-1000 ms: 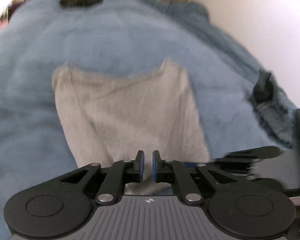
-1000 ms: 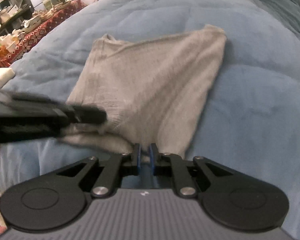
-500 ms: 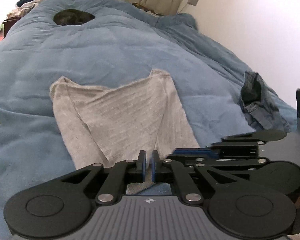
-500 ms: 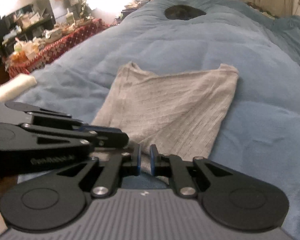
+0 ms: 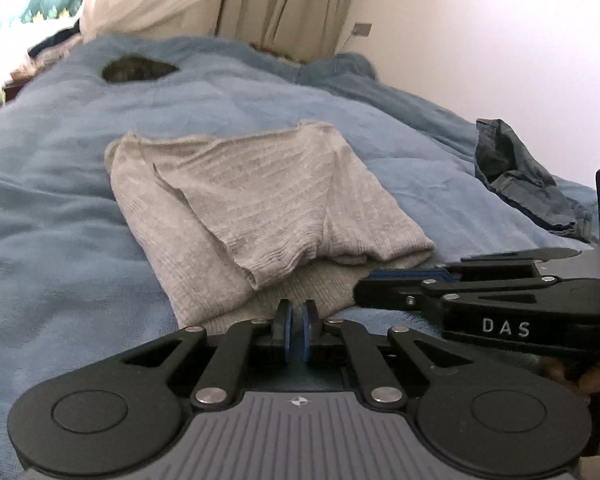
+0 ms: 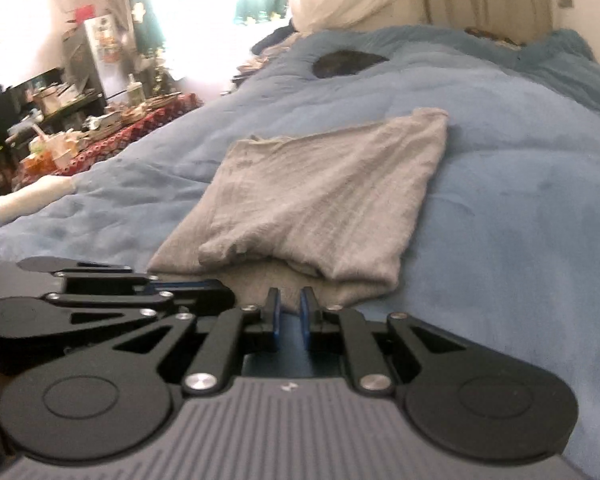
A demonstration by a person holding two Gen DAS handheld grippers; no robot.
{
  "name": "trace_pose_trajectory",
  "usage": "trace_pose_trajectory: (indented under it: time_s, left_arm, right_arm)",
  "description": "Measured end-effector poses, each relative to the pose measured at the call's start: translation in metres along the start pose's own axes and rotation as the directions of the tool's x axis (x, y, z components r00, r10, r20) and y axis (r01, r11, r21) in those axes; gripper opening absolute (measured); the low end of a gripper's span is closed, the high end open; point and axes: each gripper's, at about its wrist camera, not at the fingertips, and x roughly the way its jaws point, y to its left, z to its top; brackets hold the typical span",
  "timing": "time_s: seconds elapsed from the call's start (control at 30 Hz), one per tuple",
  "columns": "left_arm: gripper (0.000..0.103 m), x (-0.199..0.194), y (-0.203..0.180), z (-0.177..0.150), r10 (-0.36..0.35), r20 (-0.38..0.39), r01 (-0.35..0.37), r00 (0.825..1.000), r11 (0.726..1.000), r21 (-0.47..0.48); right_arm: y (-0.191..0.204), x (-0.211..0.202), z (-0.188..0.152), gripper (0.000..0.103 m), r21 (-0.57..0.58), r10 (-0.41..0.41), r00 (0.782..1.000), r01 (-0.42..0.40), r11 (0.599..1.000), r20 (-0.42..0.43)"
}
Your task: Fold clothes
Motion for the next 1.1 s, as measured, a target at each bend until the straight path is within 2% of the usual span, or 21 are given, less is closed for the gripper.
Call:
trace_pose_trajectory:
  time_s: [0.03, 0.1, 0.17, 0.2, 0.23, 0.3, 0.4, 0.43, 0.53, 0.63, 0.73, 0.83, 0.97, 1.03, 1.1]
  left_arm:
    - [0.005, -0.004, -0.003, 0.0, 0.0, 0.012, 0.0, 1.0, 1.0, 0.003]
    - [0.008, -0.013, -0.008, -0.001, -0.001, 0.036, 0.001, 0.999, 1.0, 0.008]
    - [0.02, -0.022, -0.013, -0.001, -0.001, 0.06, 0.001, 0.998, 1.0, 0.013]
    - [0.031, -0.026, -0.016, -0.001, 0.003, 0.065, -0.004, 0.998, 1.0, 0.017]
    - [0.034, -0.031, -0.017, 0.0, 0.005, 0.063, -0.005, 0.998, 1.0, 0.009]
    - [0.035, -0.039, -0.015, 0.003, -0.006, 0.064, 0.008, 0.998, 0.999, -0.034]
    - [0.052, -0.052, -0.011, 0.009, -0.003, 0.071, 0.008, 0.997, 0.997, -0.08]
    - [0.06, -0.054, -0.01, 0.011, 0.006, 0.066, -0.001, 0.998, 0.997, -0.071]
    - [0.068, -0.061, -0.005, 0.014, 0.065, 0.079, -0.062, 0.995, 0.997, -0.044]
    - [0.068, -0.059, 0.012, 0.021, 0.063, 0.062, -0.059, 0.996, 0.996, -0.072]
    - [0.069, -0.055, 0.042, 0.031, 0.038, 0.026, -0.032, 0.999, 0.977, -0.209]
    - [0.069, -0.05, 0.062, 0.042, 0.051, -0.023, -0.055, 0.998, 0.962, -0.269]
    - [0.069, -0.044, 0.066, 0.056, 0.093, -0.054, -0.102, 0.994, 0.974, -0.203]
    - [0.078, -0.038, 0.065, 0.059, 0.11, -0.089, -0.124, 0.99, 0.976, -0.177]
    - [0.079, -0.032, 0.066, 0.06, 0.113, -0.127, -0.134, 0.985, 0.976, -0.169]
  right_arm:
    - [-0.001, -0.005, 0.001, 0.014, 0.017, 0.0, 1.0, 0.0, 1.0, 0.0]
    - [-0.002, -0.019, 0.005, 0.033, 0.044, 0.015, 1.0, -0.015, 0.999, 0.017]
    - [-0.002, -0.036, 0.009, 0.034, 0.037, 0.012, 0.998, -0.015, 0.999, 0.056]
    - [-0.002, -0.044, 0.012, 0.04, 0.033, 0.012, 0.997, -0.014, 0.999, 0.075]
    - [-0.003, -0.052, 0.014, 0.045, 0.031, 0.01, 0.996, -0.013, 0.999, 0.092]
    - [-0.005, -0.065, 0.019, 0.065, 0.031, 0.011, 0.994, -0.014, 0.999, 0.106]
    - [-0.011, -0.081, 0.027, 0.087, 0.014, 0.015, 0.993, -0.017, 1.0, 0.121]
    - [-0.012, -0.084, 0.029, 0.09, 0.002, 0.008, 0.993, -0.009, 1.0, 0.117]
    - [-0.014, -0.089, 0.032, 0.102, -0.049, -0.064, 0.992, 0.07, 0.996, 0.108]
    - [-0.015, -0.089, 0.034, 0.102, -0.098, -0.112, 0.987, 0.123, 0.987, 0.117]
    - [-0.024, -0.087, 0.038, 0.102, -0.085, -0.135, 0.984, 0.145, 0.986, 0.113]
    - [-0.031, -0.078, 0.044, 0.102, -0.092, -0.141, 0.987, 0.148, 0.985, 0.071]
    - [-0.038, -0.068, 0.053, 0.102, -0.109, -0.131, 0.991, 0.134, 0.985, 0.032]
    - [-0.042, -0.064, 0.058, 0.102, -0.092, -0.109, 0.994, 0.11, 0.99, 0.019]
    - [-0.044, -0.058, 0.061, 0.102, -0.075, -0.145, 0.989, 0.145, 0.987, -0.007]
